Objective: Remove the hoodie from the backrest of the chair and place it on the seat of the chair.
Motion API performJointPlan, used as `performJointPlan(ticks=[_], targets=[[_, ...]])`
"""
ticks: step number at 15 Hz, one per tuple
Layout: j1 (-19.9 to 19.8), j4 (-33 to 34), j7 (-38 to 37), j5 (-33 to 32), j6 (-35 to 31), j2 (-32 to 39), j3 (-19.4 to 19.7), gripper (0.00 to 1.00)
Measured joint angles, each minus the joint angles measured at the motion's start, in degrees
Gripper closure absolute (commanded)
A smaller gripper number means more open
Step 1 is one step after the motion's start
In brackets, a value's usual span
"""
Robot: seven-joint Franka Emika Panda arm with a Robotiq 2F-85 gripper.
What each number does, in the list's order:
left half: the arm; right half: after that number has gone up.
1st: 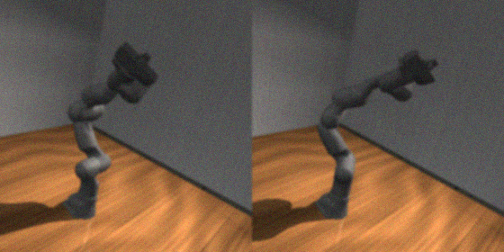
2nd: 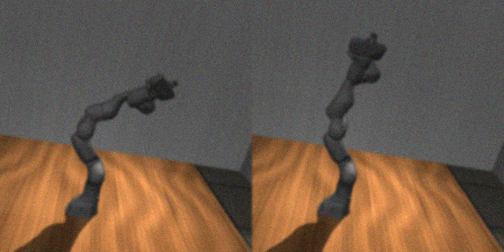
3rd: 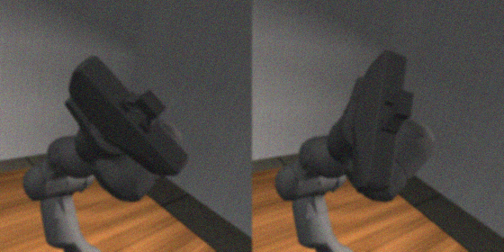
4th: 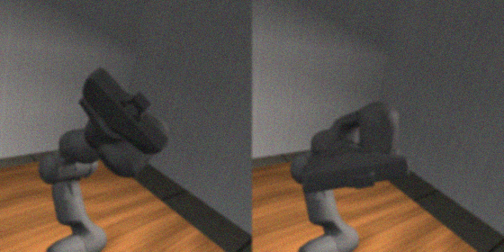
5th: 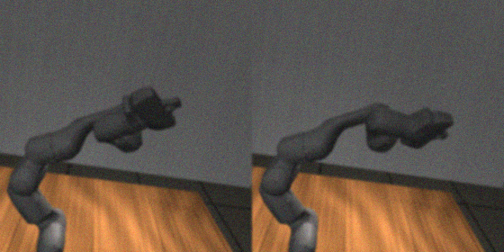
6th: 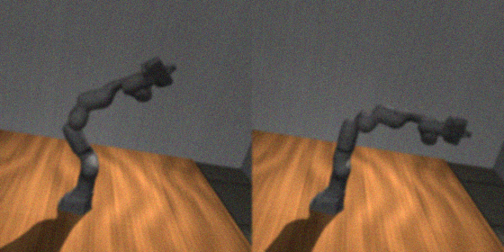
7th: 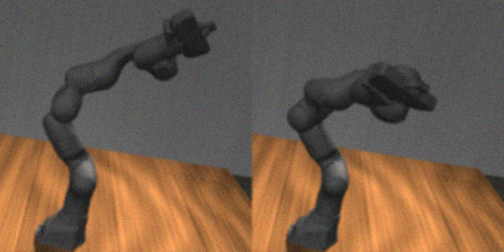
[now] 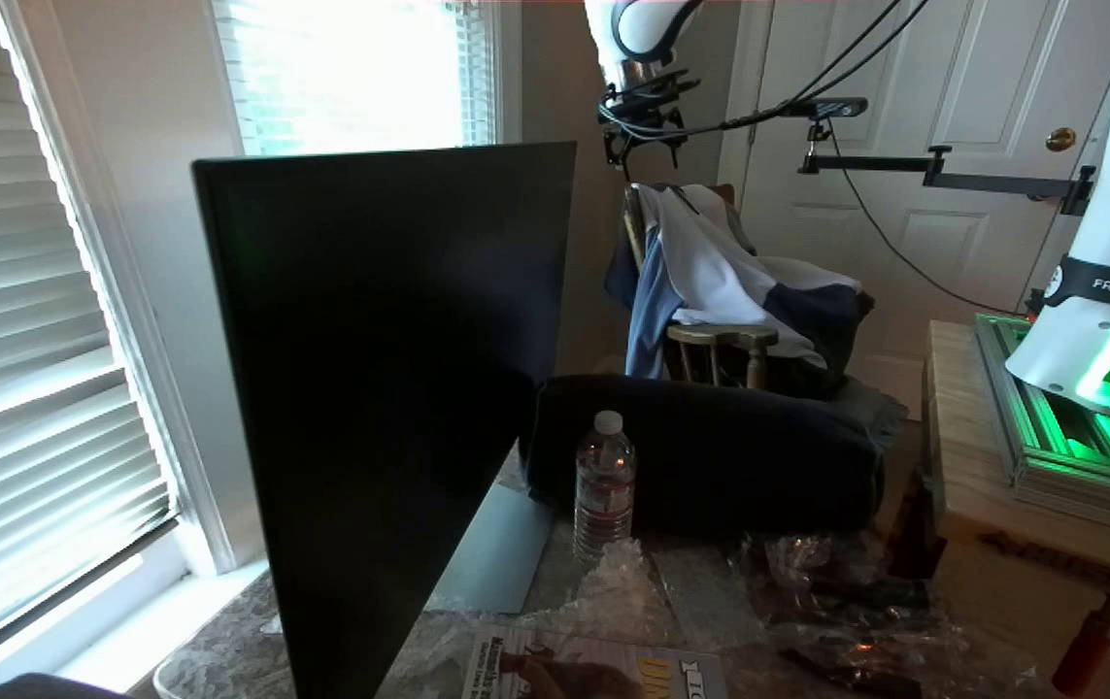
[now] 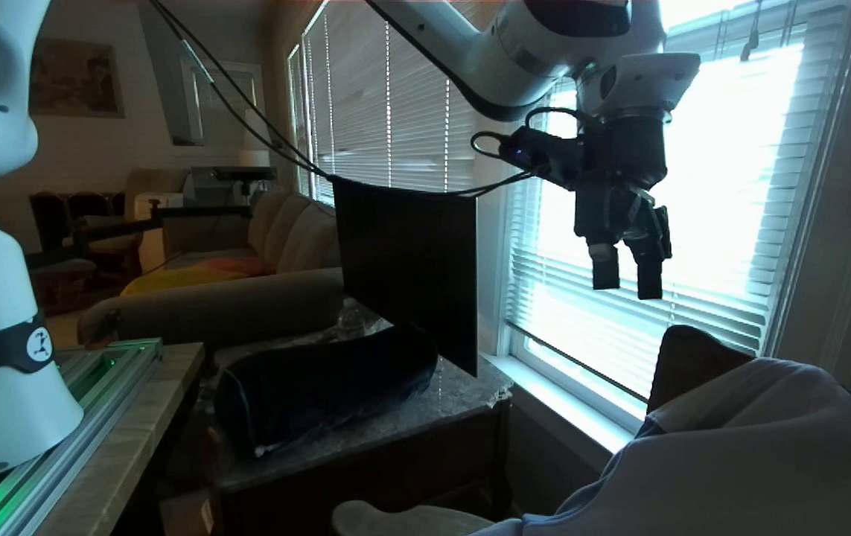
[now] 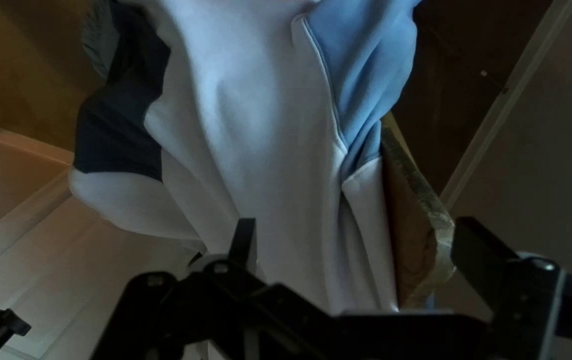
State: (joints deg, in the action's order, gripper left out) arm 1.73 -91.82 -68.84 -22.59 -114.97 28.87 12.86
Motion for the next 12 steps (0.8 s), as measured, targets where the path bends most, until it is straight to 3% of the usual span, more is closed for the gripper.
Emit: performJointPlan(ticks=[12], targets=[[-3.46,11.41,2.82,0.31,-0.15,9.39,0.51,0.0]])
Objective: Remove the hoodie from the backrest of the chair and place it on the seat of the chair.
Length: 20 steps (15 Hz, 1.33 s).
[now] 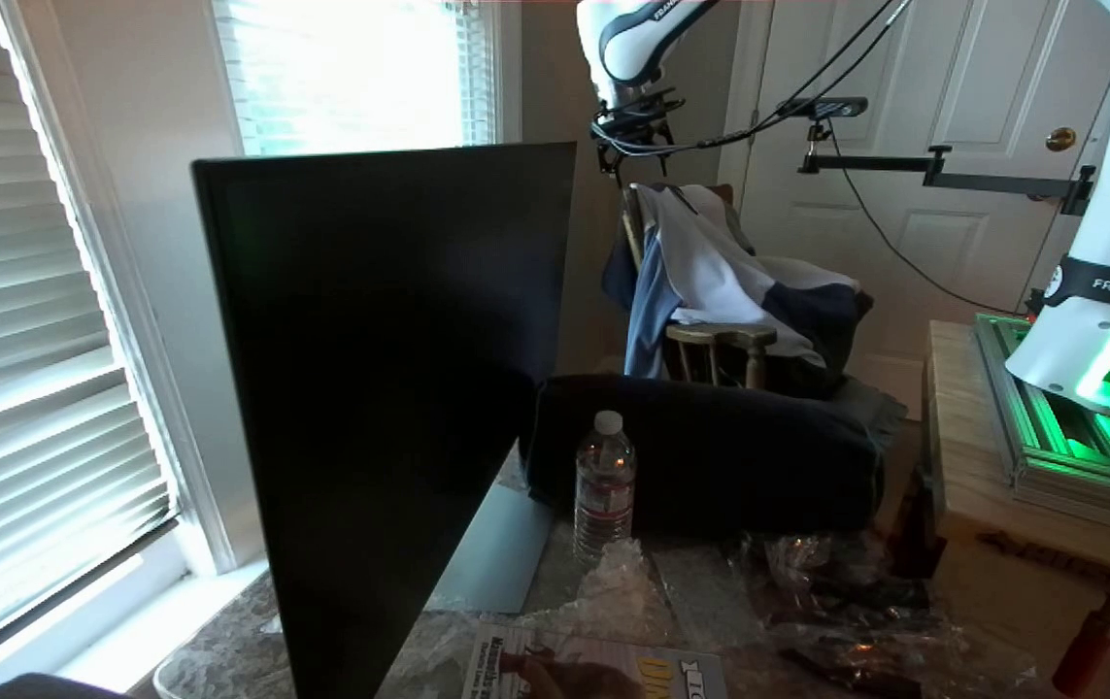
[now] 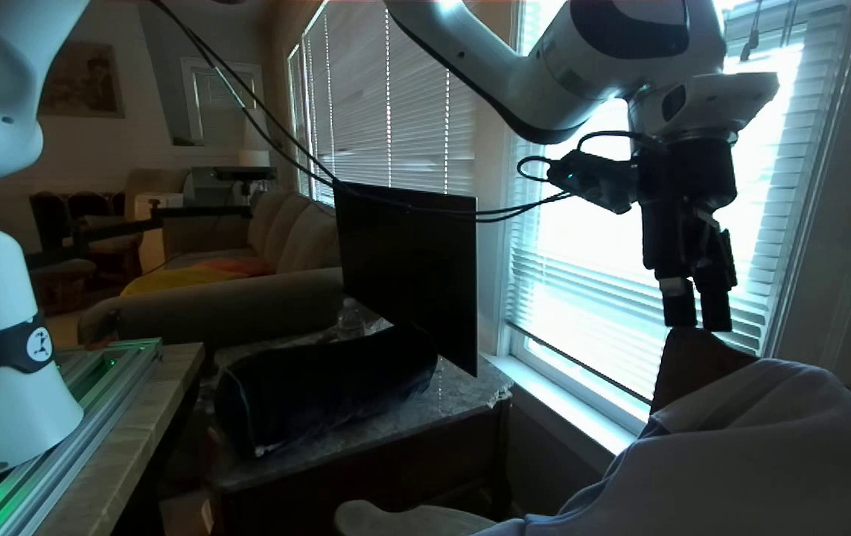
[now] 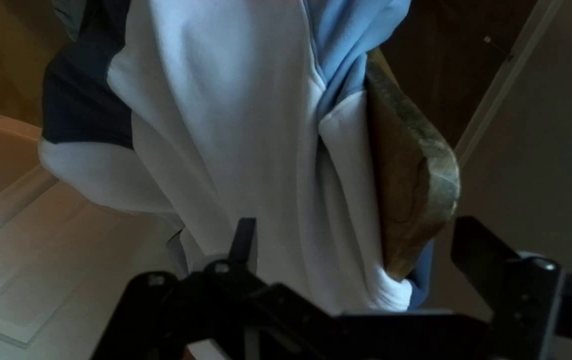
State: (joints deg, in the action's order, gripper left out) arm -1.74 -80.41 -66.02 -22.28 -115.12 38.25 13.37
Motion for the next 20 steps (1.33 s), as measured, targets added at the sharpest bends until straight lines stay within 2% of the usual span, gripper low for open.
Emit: performJointPlan(ticks=[6,11,16,20], targets=[[-1.74,2.54,2.46,1.09,0.64,2.4,0.1,0.0],[-1.95,5.62,2.67,4.93,5.78,2.38,0.1,0.0],[-2.21,9.42,2.71,5.3,12.79,2.07,0.48,0.0],[-3.69,10.73,2.78,5.3,14.06,2.31,0.86,0.0]])
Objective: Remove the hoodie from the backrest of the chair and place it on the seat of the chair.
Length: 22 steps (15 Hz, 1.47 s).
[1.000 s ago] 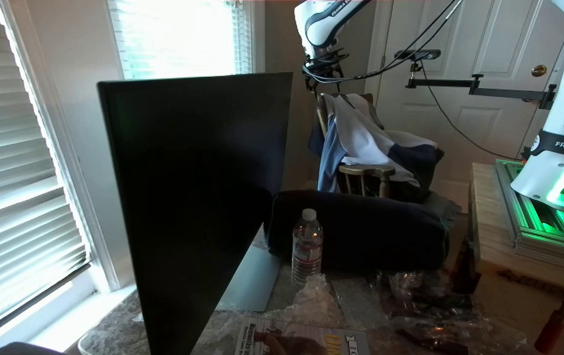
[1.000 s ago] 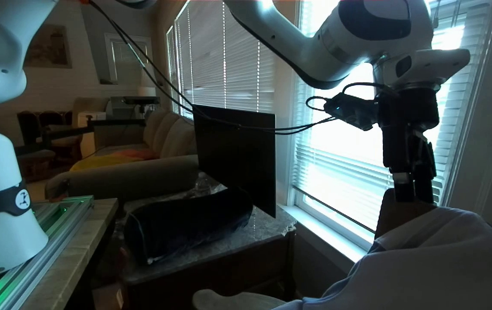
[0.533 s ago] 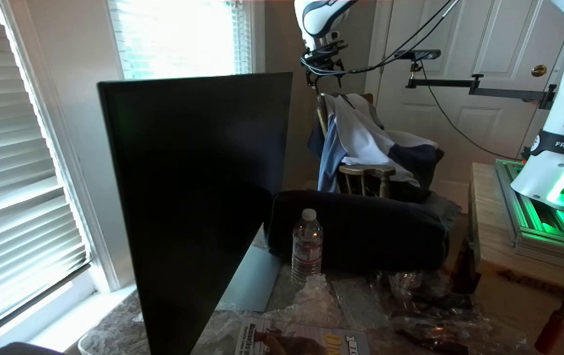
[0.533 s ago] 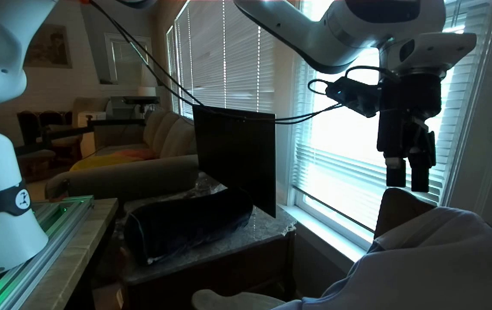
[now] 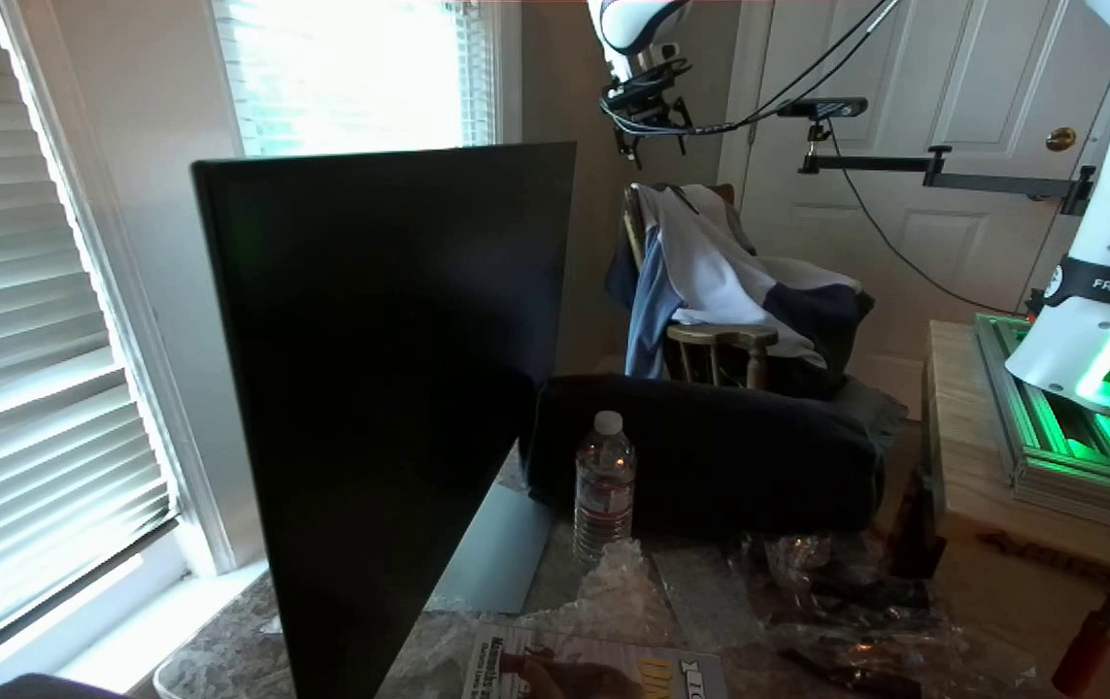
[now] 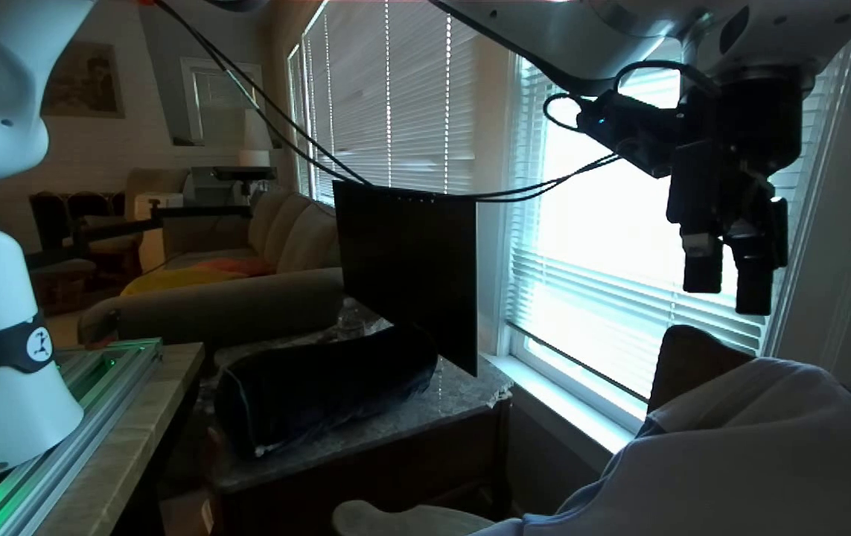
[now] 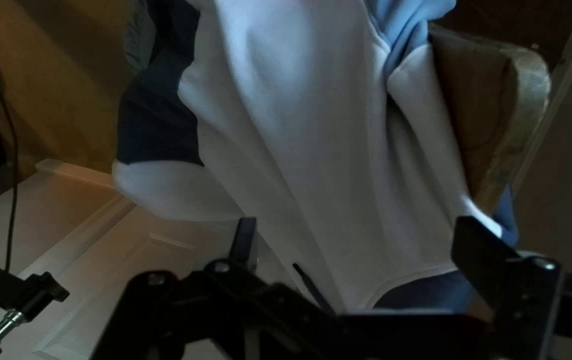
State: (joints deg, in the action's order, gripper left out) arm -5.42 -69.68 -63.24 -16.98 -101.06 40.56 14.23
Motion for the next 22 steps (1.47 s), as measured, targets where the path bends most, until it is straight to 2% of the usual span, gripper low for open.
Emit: performJointPlan(ticks=[7,11,13,14,15,18,22], targets=[[-2.1,1.7,1.5,1.49,-0.78,2.75,-0.23,0.0],[-2.19,1.81,2.12,3.3,-4.51,3.67,-0.59,0.0],[-2.23,1.93,2.49,3.83,-5.69,4.04,-0.59,0.03],[-2.28,2.06,2.72,4.01,-6.1,4.23,-0.59,0.12],[-2.33,2.23,2.94,4.1,-6.29,4.39,-0.59,0.28],[-2.45,2.56,3.28,4.17,-6.83,4.57,-0.59,0.5],[-2.45,3.01,3.47,4.18,-7.25,4.63,-0.59,0.61]])
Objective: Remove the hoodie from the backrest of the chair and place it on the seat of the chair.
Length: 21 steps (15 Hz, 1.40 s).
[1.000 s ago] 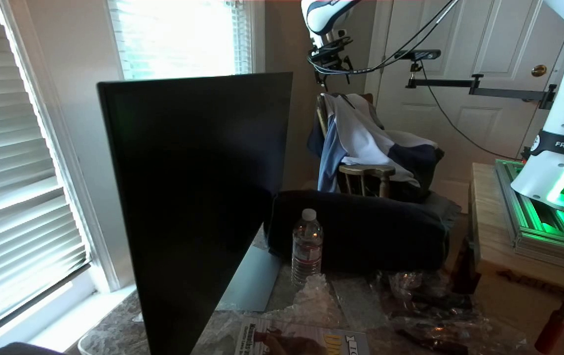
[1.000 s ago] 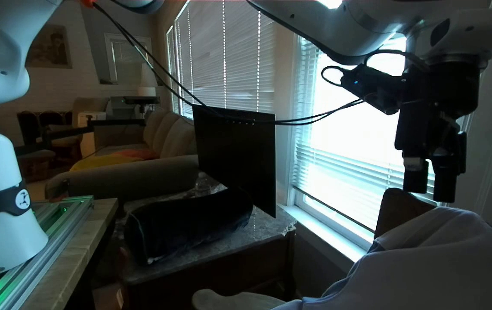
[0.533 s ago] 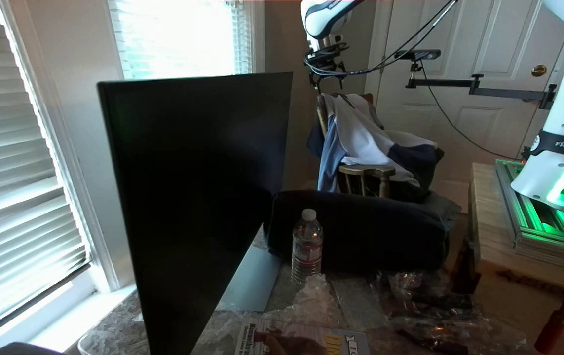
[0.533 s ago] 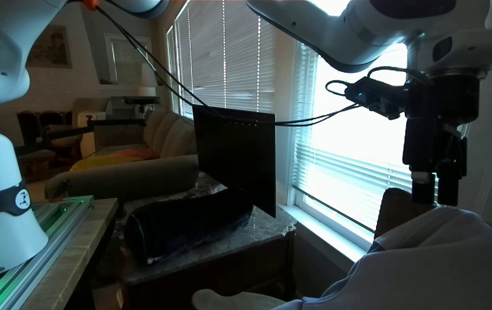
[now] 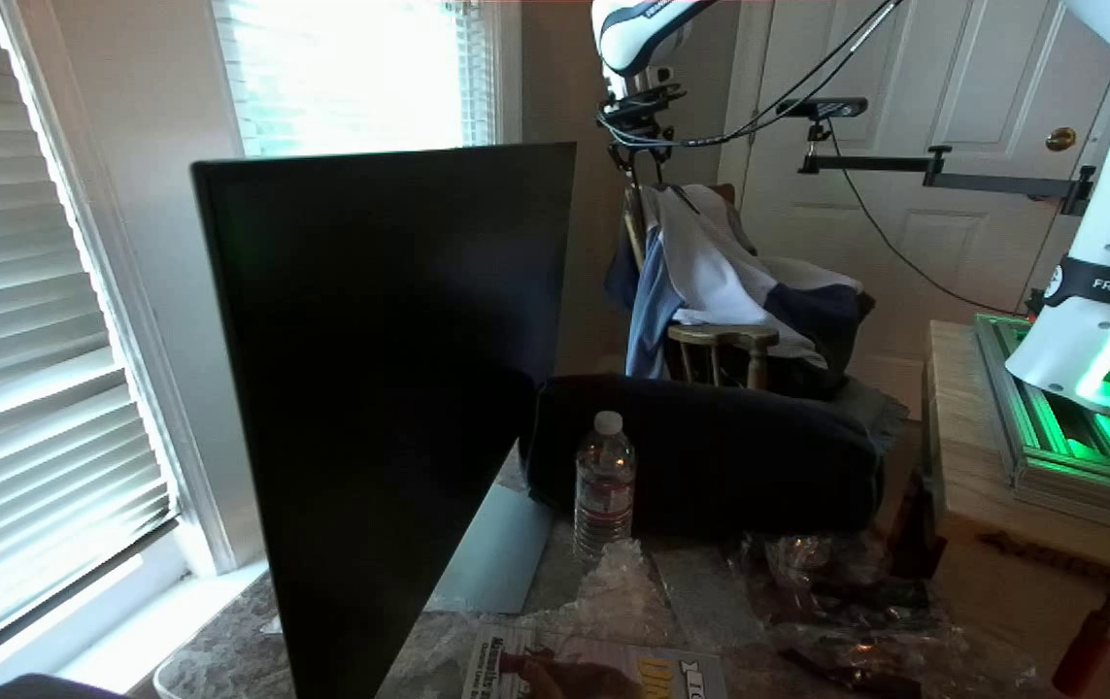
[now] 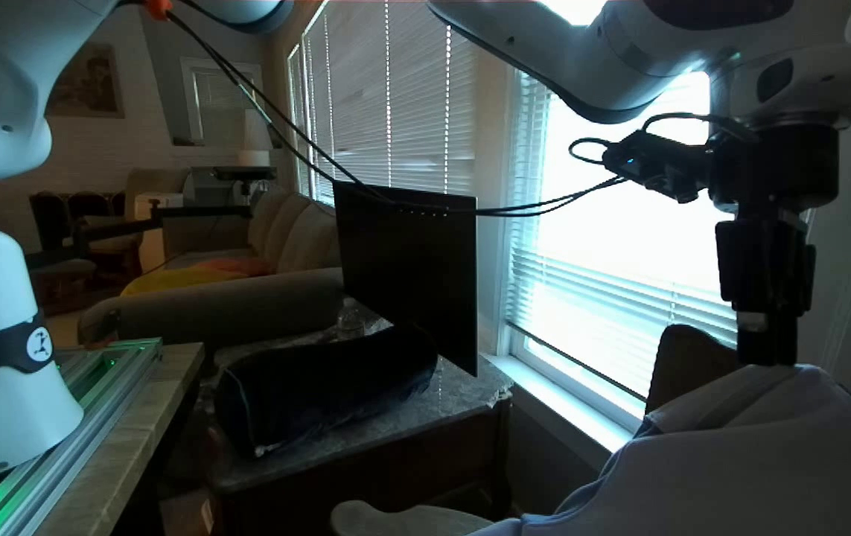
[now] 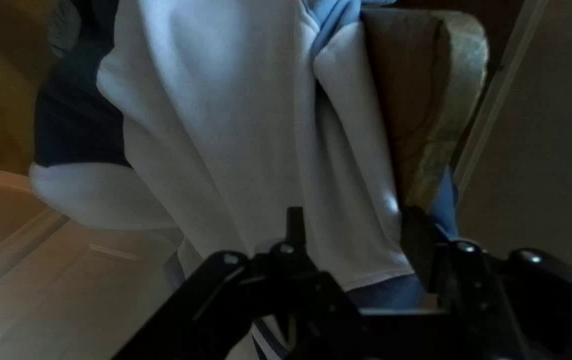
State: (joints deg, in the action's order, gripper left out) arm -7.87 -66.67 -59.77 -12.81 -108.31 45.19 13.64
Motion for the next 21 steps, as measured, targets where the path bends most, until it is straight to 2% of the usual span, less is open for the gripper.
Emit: performJointPlan(ticks=[3,6,9,12,17,19,21], targets=[[0.0,0.21,0.23,0.0,-0.01,0.12,0.0,0.61],[0.0,0.57,0.76,0.0,-0.01,0.43,0.0,0.47],[-0.02,1.29,1.44,-0.01,-0.12,1.1,0.18,0.42],[-0.02,1.95,1.87,-0.02,-0.41,2.2,0.44,0.43],[-0.01,3.57,2.29,-0.15,-1.58,5.29,1.11,0.47],[0.01,4.81,2.55,-0.18,-1.68,6.25,1.31,0.52],[0.03,5.82,2.77,-0.18,-1.68,6.95,1.36,0.7]])
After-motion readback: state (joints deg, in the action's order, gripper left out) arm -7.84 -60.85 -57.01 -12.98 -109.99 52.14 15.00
